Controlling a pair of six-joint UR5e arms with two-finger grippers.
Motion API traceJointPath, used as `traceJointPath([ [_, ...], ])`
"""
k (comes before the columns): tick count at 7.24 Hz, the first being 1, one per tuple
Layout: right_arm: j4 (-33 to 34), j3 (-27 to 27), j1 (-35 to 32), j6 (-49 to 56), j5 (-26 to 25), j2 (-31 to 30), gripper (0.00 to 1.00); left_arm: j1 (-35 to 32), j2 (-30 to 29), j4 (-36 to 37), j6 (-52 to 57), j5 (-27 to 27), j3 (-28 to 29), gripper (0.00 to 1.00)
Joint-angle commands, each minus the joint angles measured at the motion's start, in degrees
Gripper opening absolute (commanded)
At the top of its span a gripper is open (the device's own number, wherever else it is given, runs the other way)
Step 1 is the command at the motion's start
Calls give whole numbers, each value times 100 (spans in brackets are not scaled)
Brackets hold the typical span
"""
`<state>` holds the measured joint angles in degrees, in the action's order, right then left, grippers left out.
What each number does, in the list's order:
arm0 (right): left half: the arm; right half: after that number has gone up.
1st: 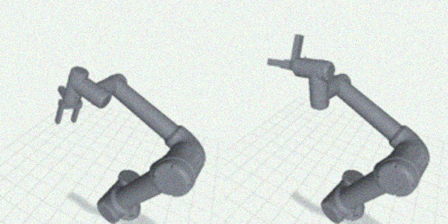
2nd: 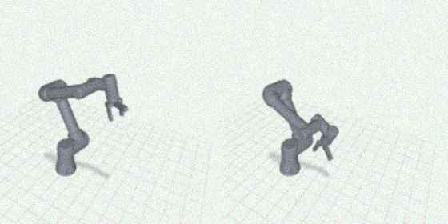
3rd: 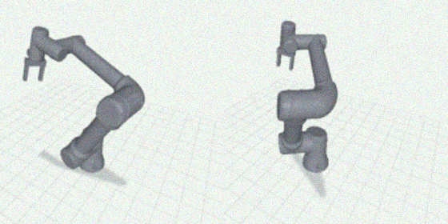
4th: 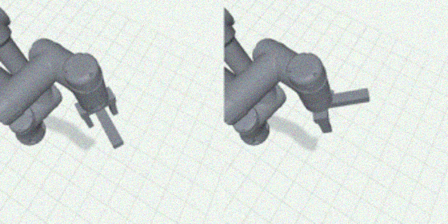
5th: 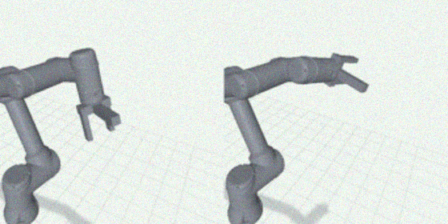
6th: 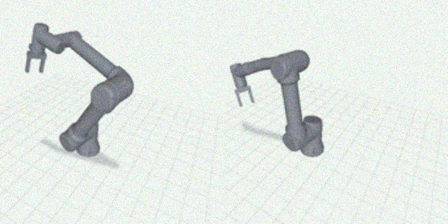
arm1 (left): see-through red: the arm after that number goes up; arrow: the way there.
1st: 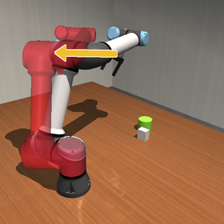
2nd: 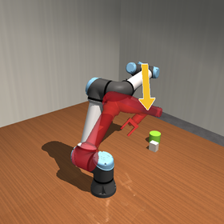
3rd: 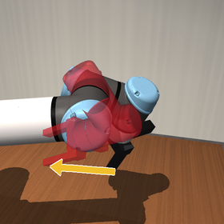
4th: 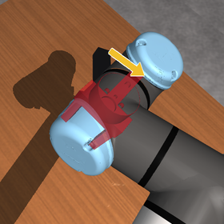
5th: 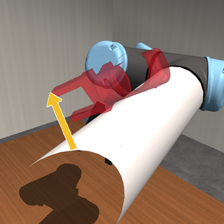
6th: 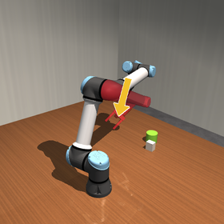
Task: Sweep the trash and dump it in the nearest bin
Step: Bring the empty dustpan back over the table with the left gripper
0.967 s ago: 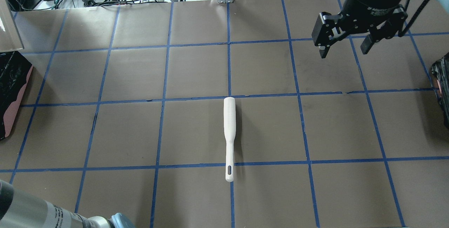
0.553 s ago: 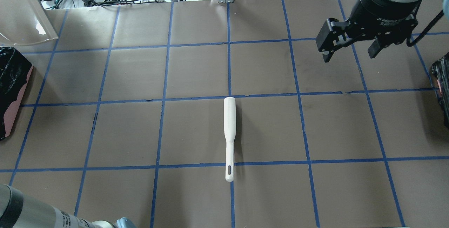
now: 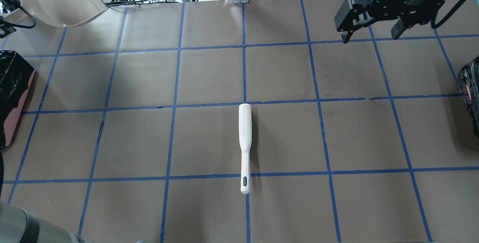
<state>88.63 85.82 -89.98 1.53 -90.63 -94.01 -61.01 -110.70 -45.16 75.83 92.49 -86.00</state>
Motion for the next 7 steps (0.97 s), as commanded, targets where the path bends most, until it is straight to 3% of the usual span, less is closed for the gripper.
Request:
traceJointPath([
  [1, -3, 31, -2, 5, -7, 15, 100, -576, -30, -455, -1537, -56, 13, 0],
  [3, -3, 31, -2, 14, 2, 15, 100, -1226, -30, -739, -3023, 31, 48, 0],
  [5, -12, 40, -2, 31, -7, 15, 100, -1701, -4, -1631, -4588, 32, 100, 0],
  [7, -12, 49, -2, 66, -7, 14, 100, -2509, -56, -2459, -5443, 436, 336, 0],
])
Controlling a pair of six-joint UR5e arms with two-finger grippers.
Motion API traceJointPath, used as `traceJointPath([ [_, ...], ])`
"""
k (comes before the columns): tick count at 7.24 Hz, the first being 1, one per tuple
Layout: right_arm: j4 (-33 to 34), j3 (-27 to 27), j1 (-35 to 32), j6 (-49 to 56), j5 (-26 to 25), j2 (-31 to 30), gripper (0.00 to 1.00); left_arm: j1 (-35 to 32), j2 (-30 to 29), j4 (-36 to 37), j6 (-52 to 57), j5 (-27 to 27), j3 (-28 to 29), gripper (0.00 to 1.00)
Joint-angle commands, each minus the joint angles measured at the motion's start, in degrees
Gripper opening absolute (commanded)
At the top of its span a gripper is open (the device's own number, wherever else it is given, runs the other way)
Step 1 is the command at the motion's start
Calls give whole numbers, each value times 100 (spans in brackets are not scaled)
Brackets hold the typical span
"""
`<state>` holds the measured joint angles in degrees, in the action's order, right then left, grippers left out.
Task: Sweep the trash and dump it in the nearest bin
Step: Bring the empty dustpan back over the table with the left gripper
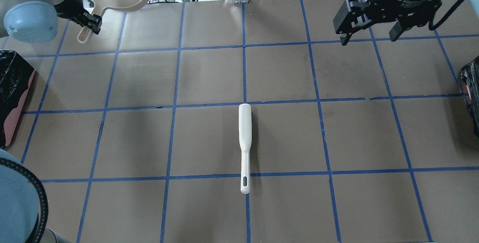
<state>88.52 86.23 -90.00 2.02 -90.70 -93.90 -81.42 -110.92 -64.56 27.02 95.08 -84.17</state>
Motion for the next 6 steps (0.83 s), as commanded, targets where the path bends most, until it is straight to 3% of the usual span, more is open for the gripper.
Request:
traceJointPath([
  [1, -1, -1, 0, 26, -1, -6, 100, -593, -96, -1253, -958, -153, 417, 0],
  [2, -1, 7, 0, 26, -1, -6, 100, -699, -105, -1939, -1153, -400, 611, 0],
  [3, -1, -1, 0, 26, -1, -6, 100, -935, -114, -2286, -1164, -263, 708, 0],
  [4, -1, -1, 0, 26, -1, -6, 100, -1128, -140, -2472, -1381, -314, 840, 0],
  [6, -1, -1, 0, 26, -1, 3, 100, -1384, -271, -2667, -2075, -971, 1069, 0],
])
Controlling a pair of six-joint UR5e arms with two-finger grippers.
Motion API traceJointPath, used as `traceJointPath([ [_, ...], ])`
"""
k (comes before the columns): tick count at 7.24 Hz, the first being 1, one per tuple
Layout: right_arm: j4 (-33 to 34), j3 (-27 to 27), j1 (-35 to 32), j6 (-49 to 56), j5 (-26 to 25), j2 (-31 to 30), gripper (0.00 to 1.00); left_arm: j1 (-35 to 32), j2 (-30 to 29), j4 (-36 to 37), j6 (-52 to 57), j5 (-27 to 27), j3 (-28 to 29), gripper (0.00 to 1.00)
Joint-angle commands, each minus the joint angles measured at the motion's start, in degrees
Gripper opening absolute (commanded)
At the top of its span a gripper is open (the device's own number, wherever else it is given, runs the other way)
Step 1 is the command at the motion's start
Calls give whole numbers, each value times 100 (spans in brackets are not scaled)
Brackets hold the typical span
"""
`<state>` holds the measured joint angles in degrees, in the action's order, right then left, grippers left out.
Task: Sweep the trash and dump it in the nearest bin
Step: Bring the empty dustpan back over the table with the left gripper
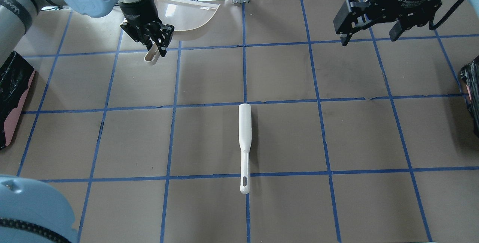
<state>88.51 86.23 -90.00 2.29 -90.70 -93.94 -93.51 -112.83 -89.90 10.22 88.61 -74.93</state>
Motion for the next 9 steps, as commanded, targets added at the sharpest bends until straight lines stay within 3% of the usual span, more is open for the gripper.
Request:
traceJointPath([
  [1, 0, 8, 0, 0, 0, 7, 100, -316, -203, -124, -825, -501, 197, 0],
  [3, -9, -1, 0, 0, 0, 7, 100, -588, -501, 155, -1285, -775, 259, 0],
  [5, -9, 8, 0, 0, 0, 7, 100, -870, -818, 306, -1277, -469, 364, 0],
  [9, -9, 8, 0, 0, 0, -2, 100, -1169, -1214, 613, -1847, -529, 479, 0],
])
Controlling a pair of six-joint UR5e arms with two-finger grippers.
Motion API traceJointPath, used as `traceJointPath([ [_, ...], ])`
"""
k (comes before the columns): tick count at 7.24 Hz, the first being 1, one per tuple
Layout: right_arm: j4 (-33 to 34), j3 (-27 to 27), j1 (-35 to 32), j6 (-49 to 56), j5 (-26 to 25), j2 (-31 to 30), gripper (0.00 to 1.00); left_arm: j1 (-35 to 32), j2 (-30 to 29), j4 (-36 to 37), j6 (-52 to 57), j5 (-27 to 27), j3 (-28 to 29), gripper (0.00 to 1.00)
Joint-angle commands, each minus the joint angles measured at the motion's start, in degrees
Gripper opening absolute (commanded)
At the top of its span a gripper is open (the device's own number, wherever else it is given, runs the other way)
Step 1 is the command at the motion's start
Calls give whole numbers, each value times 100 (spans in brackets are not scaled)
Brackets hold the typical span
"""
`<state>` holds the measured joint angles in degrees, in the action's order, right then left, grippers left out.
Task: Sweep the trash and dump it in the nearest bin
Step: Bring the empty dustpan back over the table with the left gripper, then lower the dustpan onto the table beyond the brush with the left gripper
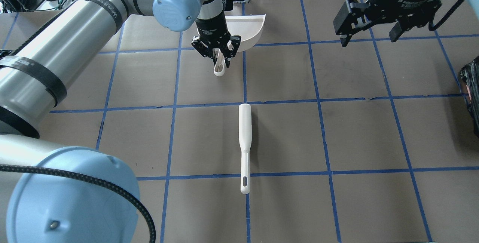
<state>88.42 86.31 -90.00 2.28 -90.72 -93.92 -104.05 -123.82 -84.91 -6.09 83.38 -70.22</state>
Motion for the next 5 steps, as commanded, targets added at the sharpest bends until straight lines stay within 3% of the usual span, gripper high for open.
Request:
traceJointPath([
  [1, 0, 9, 0, 9, -7, 5, 100, -124, -194, 124, -209, 11, 8, 0],
  [5, 0, 9, 0, 9, -7, 5, 100, -124, -440, 177, -270, 55, 8, 0],
])
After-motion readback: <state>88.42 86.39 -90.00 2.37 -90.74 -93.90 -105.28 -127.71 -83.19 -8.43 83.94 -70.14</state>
